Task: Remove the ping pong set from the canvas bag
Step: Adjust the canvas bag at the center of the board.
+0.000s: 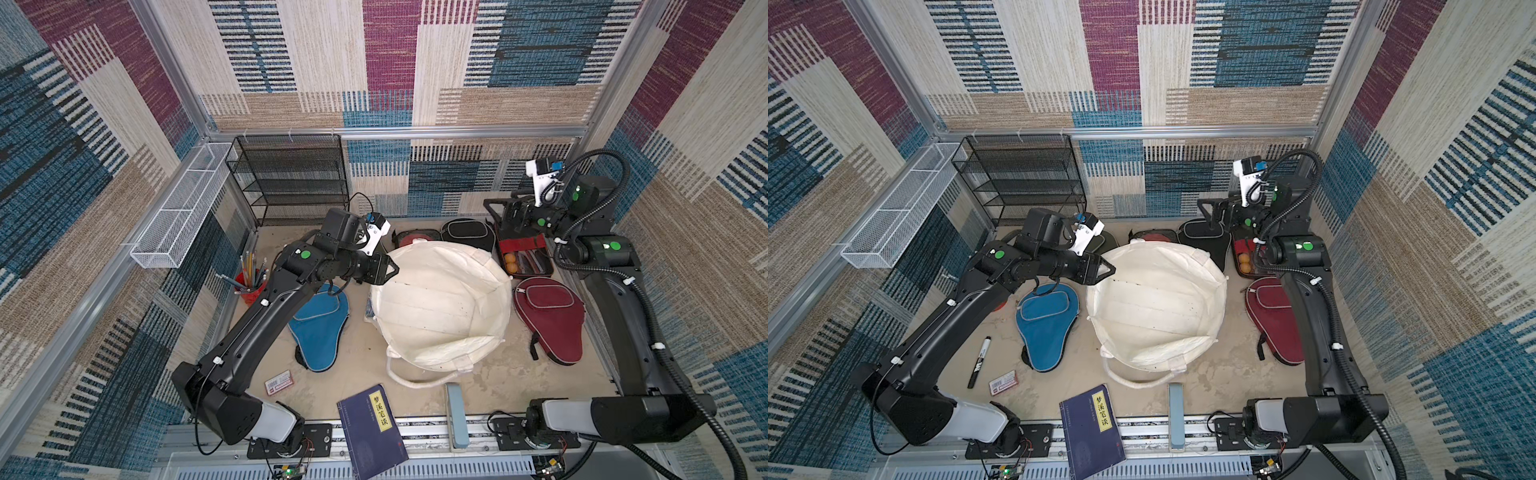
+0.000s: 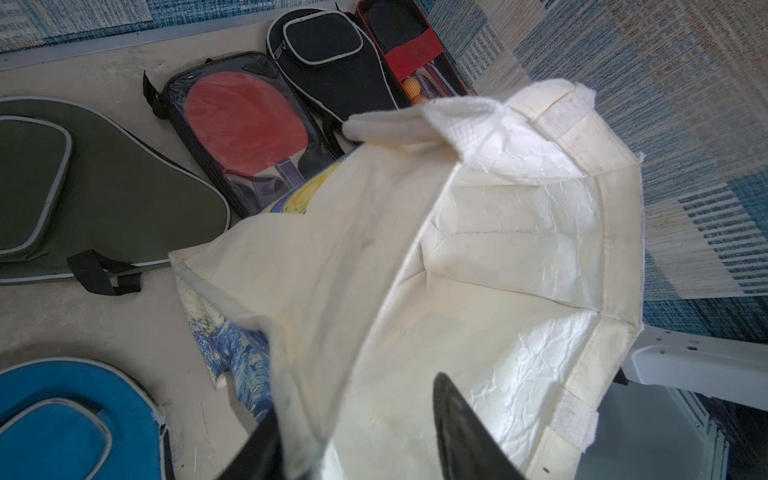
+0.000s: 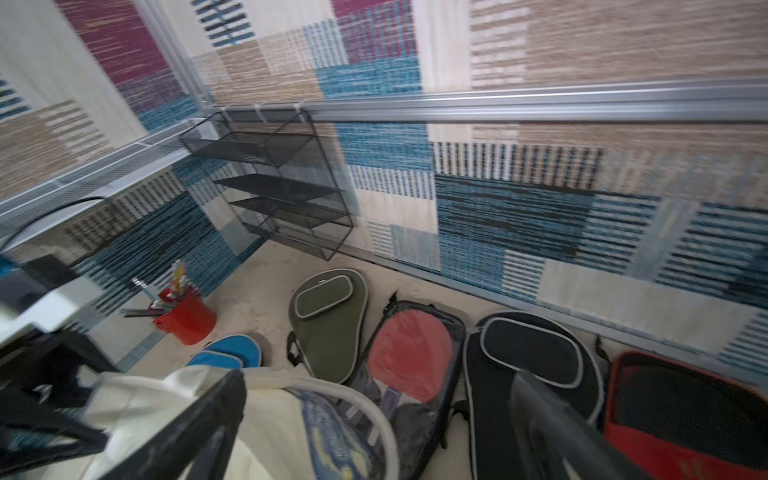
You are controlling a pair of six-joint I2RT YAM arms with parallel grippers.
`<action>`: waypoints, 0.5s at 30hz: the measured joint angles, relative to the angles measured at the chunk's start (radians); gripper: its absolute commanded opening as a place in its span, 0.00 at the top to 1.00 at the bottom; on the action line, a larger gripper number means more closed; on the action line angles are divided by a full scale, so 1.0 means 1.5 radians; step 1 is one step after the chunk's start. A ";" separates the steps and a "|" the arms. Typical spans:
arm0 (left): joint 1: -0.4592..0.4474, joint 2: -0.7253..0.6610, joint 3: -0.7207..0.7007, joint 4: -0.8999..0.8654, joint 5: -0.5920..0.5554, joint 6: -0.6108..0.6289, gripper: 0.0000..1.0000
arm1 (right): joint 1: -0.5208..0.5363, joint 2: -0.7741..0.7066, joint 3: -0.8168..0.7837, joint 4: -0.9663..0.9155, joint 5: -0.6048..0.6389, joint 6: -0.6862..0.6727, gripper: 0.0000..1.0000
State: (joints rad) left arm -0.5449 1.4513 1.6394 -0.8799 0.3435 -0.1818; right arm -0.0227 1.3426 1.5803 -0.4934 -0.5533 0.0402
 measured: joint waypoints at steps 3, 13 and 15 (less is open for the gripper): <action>0.005 -0.018 0.009 -0.012 -0.018 0.000 0.19 | -0.037 -0.003 -0.036 0.019 0.015 0.000 0.01; 0.067 -0.014 -0.014 0.012 0.006 0.009 0.16 | -0.096 -0.025 -0.179 0.076 -0.009 0.028 0.01; 0.046 -0.022 -0.028 0.018 0.035 0.014 0.16 | -0.098 -0.050 -0.206 0.075 -0.015 0.033 0.01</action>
State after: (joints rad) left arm -0.4767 1.4185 1.5970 -0.8536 0.3954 -0.1600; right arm -0.1692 1.2682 1.2716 -0.3805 -0.5758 0.0898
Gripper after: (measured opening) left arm 0.840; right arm 0.993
